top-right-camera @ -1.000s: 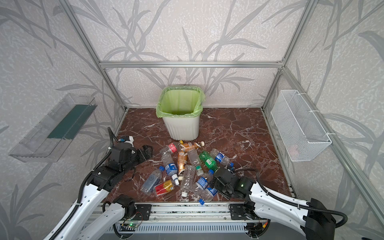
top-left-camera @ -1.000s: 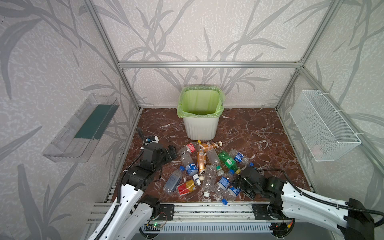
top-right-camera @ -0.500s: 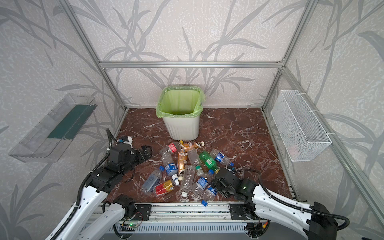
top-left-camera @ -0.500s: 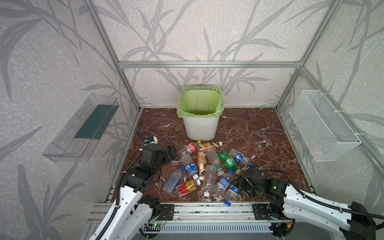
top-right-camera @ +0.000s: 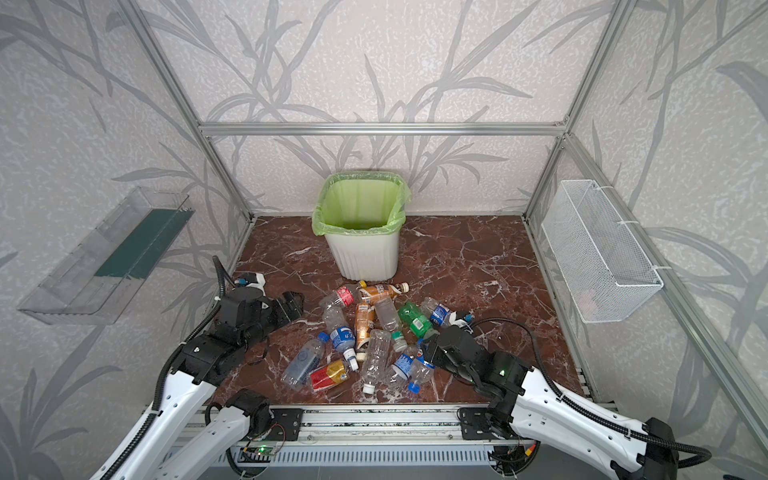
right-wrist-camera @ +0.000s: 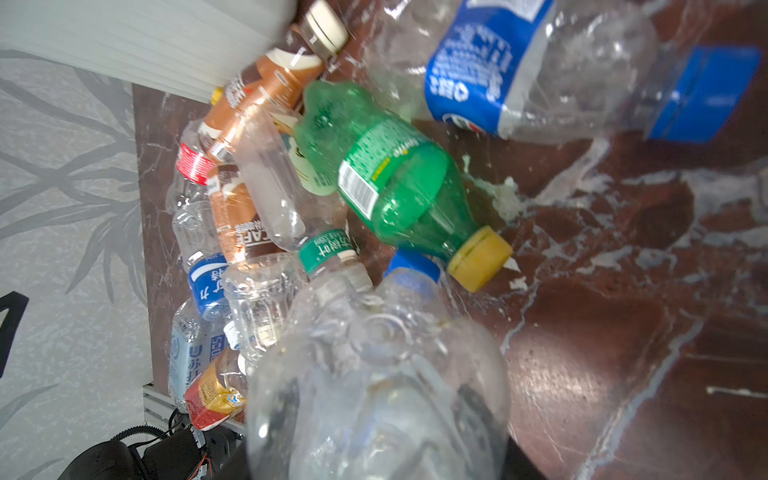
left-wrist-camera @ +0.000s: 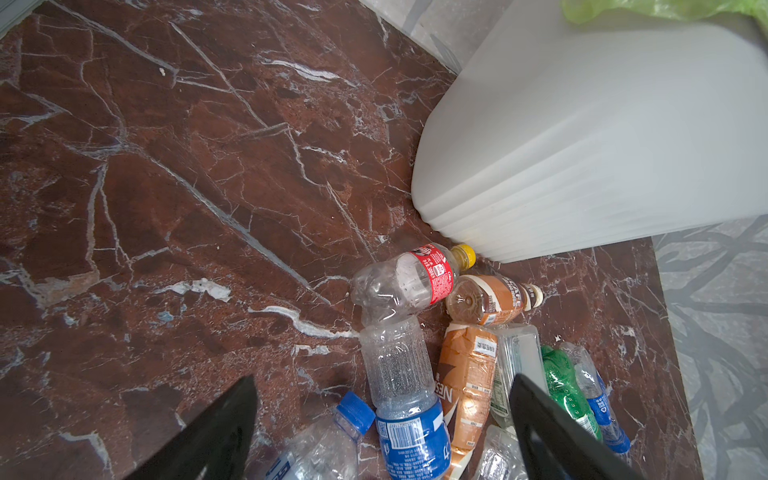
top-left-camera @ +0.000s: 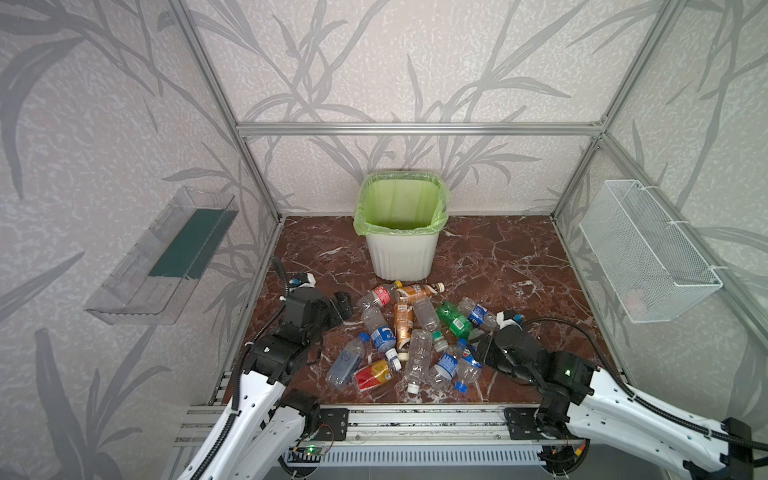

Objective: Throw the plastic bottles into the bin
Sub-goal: 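Lift the clear bottle with the right gripper and drop it into the bin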

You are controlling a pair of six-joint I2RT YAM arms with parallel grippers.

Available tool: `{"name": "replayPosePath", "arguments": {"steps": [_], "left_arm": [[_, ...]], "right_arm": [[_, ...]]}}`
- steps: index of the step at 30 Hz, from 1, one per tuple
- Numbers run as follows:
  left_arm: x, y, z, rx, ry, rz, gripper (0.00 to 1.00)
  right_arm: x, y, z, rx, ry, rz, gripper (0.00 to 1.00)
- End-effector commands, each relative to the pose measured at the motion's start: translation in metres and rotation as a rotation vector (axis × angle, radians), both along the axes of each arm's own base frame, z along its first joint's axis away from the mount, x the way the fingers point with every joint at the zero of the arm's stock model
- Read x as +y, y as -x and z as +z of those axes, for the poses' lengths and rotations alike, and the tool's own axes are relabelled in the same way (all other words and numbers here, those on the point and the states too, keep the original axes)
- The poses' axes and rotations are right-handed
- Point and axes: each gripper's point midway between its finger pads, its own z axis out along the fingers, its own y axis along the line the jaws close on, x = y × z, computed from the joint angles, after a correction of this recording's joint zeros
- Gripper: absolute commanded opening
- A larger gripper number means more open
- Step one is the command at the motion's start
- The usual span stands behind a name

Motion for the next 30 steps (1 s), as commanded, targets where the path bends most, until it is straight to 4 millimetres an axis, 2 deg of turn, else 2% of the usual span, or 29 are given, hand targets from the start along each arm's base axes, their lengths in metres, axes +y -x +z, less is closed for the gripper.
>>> {"name": "replayPosePath", "arguments": {"steps": [1,7,9,11,14,18,20,22,23,24,25,27,29,30], "left_arm": [[0.006,0.004,-0.003,0.021,-0.014,0.026,0.94],[0.007,0.006,-0.002,0.023,-0.014,0.028,0.94],[0.008,0.007,-0.001,0.024,-0.013,0.028,0.94],[0.007,0.007,0.0,0.021,-0.011,0.027,0.94],[0.007,0.006,0.004,0.013,-0.007,0.028,0.94],[0.009,0.006,0.016,-0.007,-0.005,0.038,0.94],[0.009,0.004,0.026,-0.024,0.0,0.042,0.94],[0.008,0.001,0.035,-0.036,0.005,0.044,0.94],[0.008,-0.001,0.04,-0.042,0.007,0.043,0.94],[0.007,-0.002,0.044,-0.048,0.007,0.041,0.94],[0.007,-0.004,0.048,-0.053,0.004,0.037,0.94],[0.007,-0.005,0.053,-0.062,-0.006,0.032,0.94],[0.01,-0.004,0.052,-0.066,-0.021,0.036,0.94],[0.011,-0.004,0.051,-0.068,-0.027,0.035,0.95]], "right_arm": [[0.004,-0.015,0.025,-0.143,0.064,0.059,0.57],[0.02,-0.039,0.064,-0.276,0.058,0.118,0.57],[0.025,-0.052,0.087,-0.34,0.044,0.13,0.57],[0.03,-0.069,0.118,-0.421,0.031,0.138,0.57],[0.041,-0.097,0.187,-0.579,0.022,0.158,0.59],[0.065,-0.134,0.302,-0.814,0.015,0.172,0.61],[0.073,-0.165,0.352,-0.889,0.053,0.134,0.64],[0.086,-0.209,0.376,-0.867,0.058,0.119,0.71],[0.092,-0.232,0.373,-0.804,0.067,0.127,0.79],[0.1,-0.247,0.37,-0.757,0.064,0.151,0.83],[0.104,-0.252,0.372,-0.727,0.069,0.178,0.87],[0.1,-0.243,0.377,-0.702,0.141,0.187,1.0],[0.085,-0.229,0.38,-0.682,0.178,0.17,0.99],[0.077,-0.223,0.375,-0.667,0.204,0.165,0.99]]}}
